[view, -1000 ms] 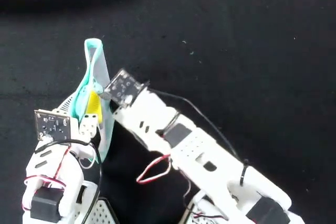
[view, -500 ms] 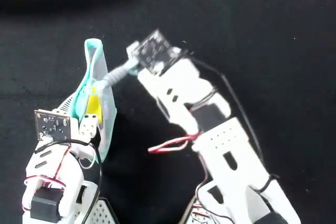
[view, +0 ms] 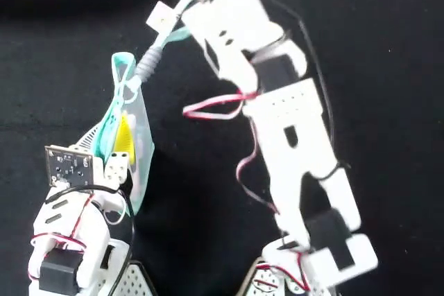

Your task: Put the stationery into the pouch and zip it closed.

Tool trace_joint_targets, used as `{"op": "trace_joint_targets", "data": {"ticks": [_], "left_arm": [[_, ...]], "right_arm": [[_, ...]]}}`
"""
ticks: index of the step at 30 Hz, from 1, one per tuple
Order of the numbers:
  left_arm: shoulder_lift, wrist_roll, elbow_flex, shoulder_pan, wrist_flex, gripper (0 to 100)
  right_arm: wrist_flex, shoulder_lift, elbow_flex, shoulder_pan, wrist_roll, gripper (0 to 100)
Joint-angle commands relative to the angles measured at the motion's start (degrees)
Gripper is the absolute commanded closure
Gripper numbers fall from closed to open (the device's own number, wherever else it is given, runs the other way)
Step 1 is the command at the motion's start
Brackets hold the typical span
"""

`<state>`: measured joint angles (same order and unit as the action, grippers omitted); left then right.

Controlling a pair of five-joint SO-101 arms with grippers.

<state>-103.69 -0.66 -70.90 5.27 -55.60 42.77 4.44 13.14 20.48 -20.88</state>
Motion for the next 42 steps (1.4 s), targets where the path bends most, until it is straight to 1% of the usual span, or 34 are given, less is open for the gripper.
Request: {"op": "trace_joint_targets", "data": {"ticks": [1, 8, 12, 16, 18, 21, 23, 26, 29, 33, 37, 40, 42], "left_arm": [[-0.18, 0.26, 0.57, -0.31, -0.88, 97], [-0.18, 0.26, 0.31, -0.22, -0.88, 97], [-0.18, 0.26, 0.31, -0.31, -0.88, 97], [-0.18, 0.26, 0.48, -0.13, -1.14, 97], [-0.18, 0.00, 1.10, 1.71, -2.29, 97], [-0.18, -3.52, 2.24, 8.48, -5.63, 97], [-0.18, -4.84, 2.15, 11.56, -6.42, 97], [-0.09, -5.80, 1.71, 11.91, -6.24, 97], [-0.09, -5.80, 1.80, 11.91, -6.42, 97], [-0.09, -5.80, 1.80, 11.91, -6.51, 97], [-0.09, -5.80, 1.80, 11.91, -6.51, 97], [-0.09, -5.71, 1.98, 11.91, -6.42, 97], [-0.18, -5.45, 2.42, 11.91, -5.89, 97]], "right_arm": [[2.81, -4.62, 12.44, -2.46, 0.09, 98.5], [6.68, -15.60, 27.30, -5.63, 0.09, 98.5], [13.54, -17.45, 35.21, -6.15, 0.09, 98.5], [15.38, -17.63, 40.40, -8.97, 0.09, 98.5], [15.21, -17.63, 40.31, -9.76, 0.09, 98.5], [14.86, -17.71, 39.34, -11.08, 0.09, 98.5], [14.86, -17.71, 38.64, -11.87, 0.09, 98.5], [14.77, -17.71, 38.55, -12.57, -0.35, 98.5], [12.22, -17.89, 38.46, -13.45, -0.35, 98.5], [7.30, -21.67, 38.64, -15.38, -0.44, 98.5], [5.27, -26.24, 39.08, -17.58, -0.44, 98.5], [5.98, -27.30, 38.90, -18.11, -0.09, 98.5], [9.14, -26.77, 39.08, -17.67, -0.44, 98.5]]}}
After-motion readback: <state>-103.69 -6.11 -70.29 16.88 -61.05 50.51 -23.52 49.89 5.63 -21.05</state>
